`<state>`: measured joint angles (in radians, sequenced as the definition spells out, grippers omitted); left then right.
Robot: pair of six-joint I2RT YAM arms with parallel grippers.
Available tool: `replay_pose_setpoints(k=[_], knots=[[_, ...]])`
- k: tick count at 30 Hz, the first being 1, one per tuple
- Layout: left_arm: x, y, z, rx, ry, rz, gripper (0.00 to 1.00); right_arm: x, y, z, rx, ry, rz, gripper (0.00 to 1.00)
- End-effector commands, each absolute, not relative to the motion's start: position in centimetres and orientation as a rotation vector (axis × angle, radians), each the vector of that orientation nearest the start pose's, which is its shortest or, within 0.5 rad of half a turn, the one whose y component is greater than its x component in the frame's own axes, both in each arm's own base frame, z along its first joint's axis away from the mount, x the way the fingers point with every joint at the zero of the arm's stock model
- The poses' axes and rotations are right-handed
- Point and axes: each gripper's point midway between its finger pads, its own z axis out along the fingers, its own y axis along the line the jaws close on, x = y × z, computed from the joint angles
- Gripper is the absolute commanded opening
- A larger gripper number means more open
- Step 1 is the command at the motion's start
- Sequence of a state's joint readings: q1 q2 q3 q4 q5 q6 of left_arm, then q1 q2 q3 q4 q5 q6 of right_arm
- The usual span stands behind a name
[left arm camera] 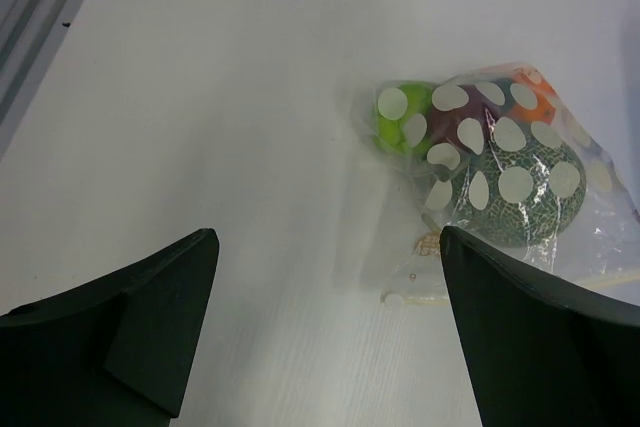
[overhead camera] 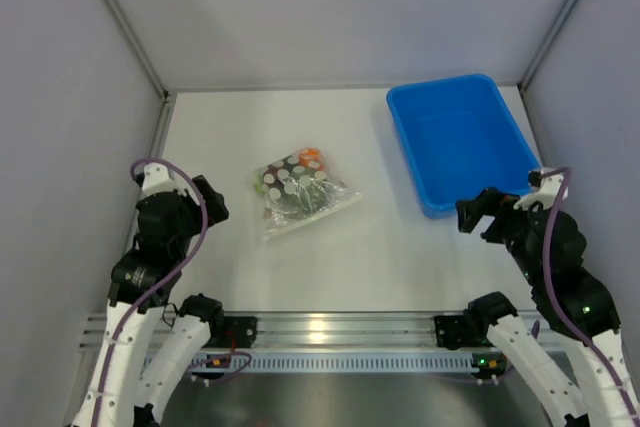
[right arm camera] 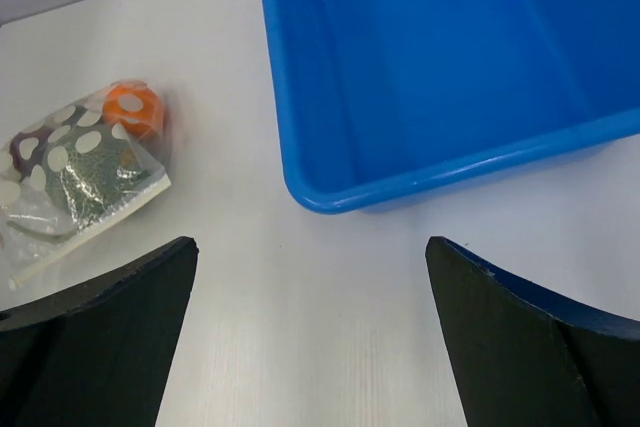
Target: Open the zip-top bag and remove the fake food
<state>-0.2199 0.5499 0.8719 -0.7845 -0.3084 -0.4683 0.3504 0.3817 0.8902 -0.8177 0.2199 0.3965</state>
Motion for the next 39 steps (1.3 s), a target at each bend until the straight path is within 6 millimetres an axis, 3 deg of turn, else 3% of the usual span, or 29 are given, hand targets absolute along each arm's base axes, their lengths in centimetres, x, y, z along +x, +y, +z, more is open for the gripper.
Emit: replay_pose_setpoints(k=[1,5,7,9,10,11,14,17,21,23,27,28,29,30,33,35,39], knots=[[22.4,-1.2,24.7,-0.447,1.934,-0.126,0.98,18.6,4.3,27.6,0.198,1.862,0.307,0.99],[22.4,-1.2,24.6,-0.447,1.938,-0.124,0.98,19.0,5.6,28.1,0.146,1.839,0.373,0.99],[22.4,-1.2,24.6,-0.448,1.937,-0.122,0.98,19.6,6.2,27.2,0.159,1.844,0.402,1.0],[22.4,-1.2,24.6,-0.446,1.936,-0.122,0.98,20.5,6.9,28.2,0.167,1.774,0.455,0.99],[22.4,-1.2,24.7,-0.446,1.933,-0.123,0.98,20.7,7.7,27.8,0.135,1.776,0.486,0.99],[22.4,-1.2,24.6,-0.446,1.935,-0.122,0.98,20.7,9.9,29.2,0.036,1.724,0.6,0.99],[22.3,-1.3,24.7,-0.443,1.932,-0.128,0.98,21.2,13.7,28.7,-0.096,1.748,0.774,0.99],[22.2,-1.3,24.9,-0.44,1.925,-0.135,0.98,22.8,16.2,27.8,-0.193,1.794,0.837,0.99],[22.1,-1.5,25.0,-0.434,1.922,-0.146,0.98,24.3,18.7,26.9,-0.321,1.831,0.702,0.94],[22.1,-1.5,25.0,-0.433,1.921,-0.148,0.98,23.5,20.9,26.4,-0.462,1.8,0.586,0.94],[22.1,-1.7,25.0,-0.424,1.924,-0.154,0.98,22.1,25.3,23.2,-0.807,1.774,0.318,0.97],[22.1,-1.8,25.0,-0.422,1.925,-0.157,0.98,22.1,25.6,22.8,-0.845,1.759,0.234,0.98],[22.1,-1.8,25.1,-0.421,1.922,-0.159,0.98,20.6,27.1,22.4,-0.965,1.698,0.202,0.99],[22.1,-1.9,25.1,-0.42,1.923,-0.163,0.98,20.3,28.0,21.4,-1.026,1.684,0.159,0.99],[22.1,-2.1,25.1,-0.408,1.926,-0.169,0.98,18.7,31.1,20.8,-1.164,1.533,0.112,0.99],[22.1,-2.1,25.1,-0.408,1.926,-0.169,0.98,18.2,32.8,21.5,-1.202,1.424,0.093,0.99],[22.0,-2.3,25.1,-0.398,1.926,-0.177,0.98,18.8,34.9,20.3,-1.272,1.32,-0.003,0.99]])
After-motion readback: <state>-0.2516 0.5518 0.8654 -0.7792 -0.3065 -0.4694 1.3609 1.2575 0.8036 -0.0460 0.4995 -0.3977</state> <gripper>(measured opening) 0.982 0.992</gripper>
